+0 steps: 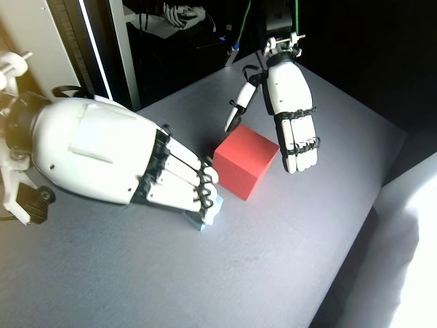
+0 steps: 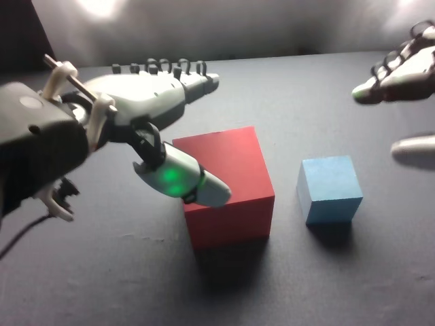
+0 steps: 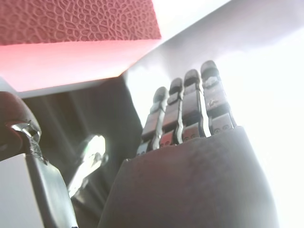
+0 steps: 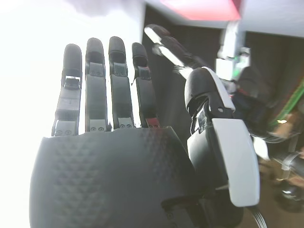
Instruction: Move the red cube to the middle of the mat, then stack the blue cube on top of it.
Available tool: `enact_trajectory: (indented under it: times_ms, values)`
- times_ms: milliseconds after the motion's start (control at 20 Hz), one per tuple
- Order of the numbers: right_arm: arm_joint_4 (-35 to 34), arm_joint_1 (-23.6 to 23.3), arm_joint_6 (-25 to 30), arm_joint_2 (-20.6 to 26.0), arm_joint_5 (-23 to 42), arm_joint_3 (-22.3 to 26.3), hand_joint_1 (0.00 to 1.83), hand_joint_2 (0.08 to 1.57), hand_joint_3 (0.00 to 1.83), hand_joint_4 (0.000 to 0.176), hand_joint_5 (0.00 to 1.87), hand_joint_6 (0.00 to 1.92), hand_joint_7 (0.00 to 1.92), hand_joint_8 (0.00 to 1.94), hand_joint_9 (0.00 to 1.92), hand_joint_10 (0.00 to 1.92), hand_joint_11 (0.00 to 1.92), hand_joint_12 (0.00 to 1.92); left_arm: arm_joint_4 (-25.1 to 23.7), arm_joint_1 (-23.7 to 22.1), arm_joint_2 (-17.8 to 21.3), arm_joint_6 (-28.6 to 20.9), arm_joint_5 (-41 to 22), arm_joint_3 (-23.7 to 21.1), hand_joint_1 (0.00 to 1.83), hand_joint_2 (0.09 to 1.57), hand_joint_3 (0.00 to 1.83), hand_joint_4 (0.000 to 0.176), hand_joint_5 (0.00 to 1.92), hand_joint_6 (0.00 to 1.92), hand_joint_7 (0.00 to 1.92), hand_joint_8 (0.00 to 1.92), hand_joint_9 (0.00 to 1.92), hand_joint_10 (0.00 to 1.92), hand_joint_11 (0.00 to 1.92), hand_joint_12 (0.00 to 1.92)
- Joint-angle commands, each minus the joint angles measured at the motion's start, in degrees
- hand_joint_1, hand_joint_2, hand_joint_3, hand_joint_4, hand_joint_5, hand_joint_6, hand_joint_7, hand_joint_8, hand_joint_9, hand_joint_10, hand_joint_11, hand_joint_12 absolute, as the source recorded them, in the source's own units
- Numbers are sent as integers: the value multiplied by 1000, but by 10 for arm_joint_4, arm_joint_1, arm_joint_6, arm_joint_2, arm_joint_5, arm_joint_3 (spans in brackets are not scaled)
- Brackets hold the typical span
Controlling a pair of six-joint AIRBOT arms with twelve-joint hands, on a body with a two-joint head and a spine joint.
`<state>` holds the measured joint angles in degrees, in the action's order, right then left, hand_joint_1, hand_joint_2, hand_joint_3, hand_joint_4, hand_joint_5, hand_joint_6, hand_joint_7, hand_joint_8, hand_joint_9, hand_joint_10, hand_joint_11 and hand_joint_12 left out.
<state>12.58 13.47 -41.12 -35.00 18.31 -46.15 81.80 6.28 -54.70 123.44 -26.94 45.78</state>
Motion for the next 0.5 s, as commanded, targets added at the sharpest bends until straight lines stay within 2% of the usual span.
enact_trajectory:
  times_ms: [0, 50, 100, 200, 250, 350, 450]
  values:
    - [-41, -4, -23, 3, 58, -1, 534, 1088, 0, 0, 105, 0, 137, 0, 116, 0, 0, 323, -24, -10, 17, 4, 16, 4, 644, 819, 0, 0, 1, 0, 3, 1, 1, 0, 1, 0]
    - [-53, -4, -28, 1, 58, -1, 597, 1025, 0, 0, 20, 0, 27, 0, 22, 0, 0, 64, -29, -10, 23, 4, 31, 6, 663, 815, 0, 0, 0, 0, 0, 0, 0, 0, 0, 0]
    - [-77, -4, -36, -6, 58, -1, 724, 925, 0, 0, 3, 0, 5, 0, 4, 0, 0, 12, -43, -10, 37, 4, 62, 11, 664, 824, 0, 0, 0, 0, 0, 0, 0, 0, 0, 0]
    - [-161, -5, -98, -23, 41, -1, 946, 788, 0, 0, 0, 0, 0, 0, 0, 0, 0, 0, -71, -9, 65, 4, 127, 21, 660, 827, 0, 0, 3, 1, 9, 3, 4, 1, 1, 0]
    - [-180, -5, -117, -28, 37, -1, 932, 811, 0, 0, 0, 0, 0, 0, 0, 0, 32, 15, -85, -8, 76, 4, 156, 26, 678, 830, 0, 0, 18, 7, 18, 6, 11, 4, 0, 0]
    - [-188, -5, -119, -36, 29, -1, 1067, 830, 7, 0, 0, 0, 0, 0, 0, 0, 0, 0, -111, -6, 101, 5, 217, 38, 662, 830, 0, 0, 11, 3, 17, 5, 4, 1, 0, 0]
    - [-229, -5, -141, -45, 25, -1, 1019, 875, 23, 0, 0, 0, 0, 0, 0, 0, 17, 8, -133, -6, 120, 5, 272, 51, 634, 837, 0, 0, 11, 2, 17, 3, 2, 0, 0, 0]
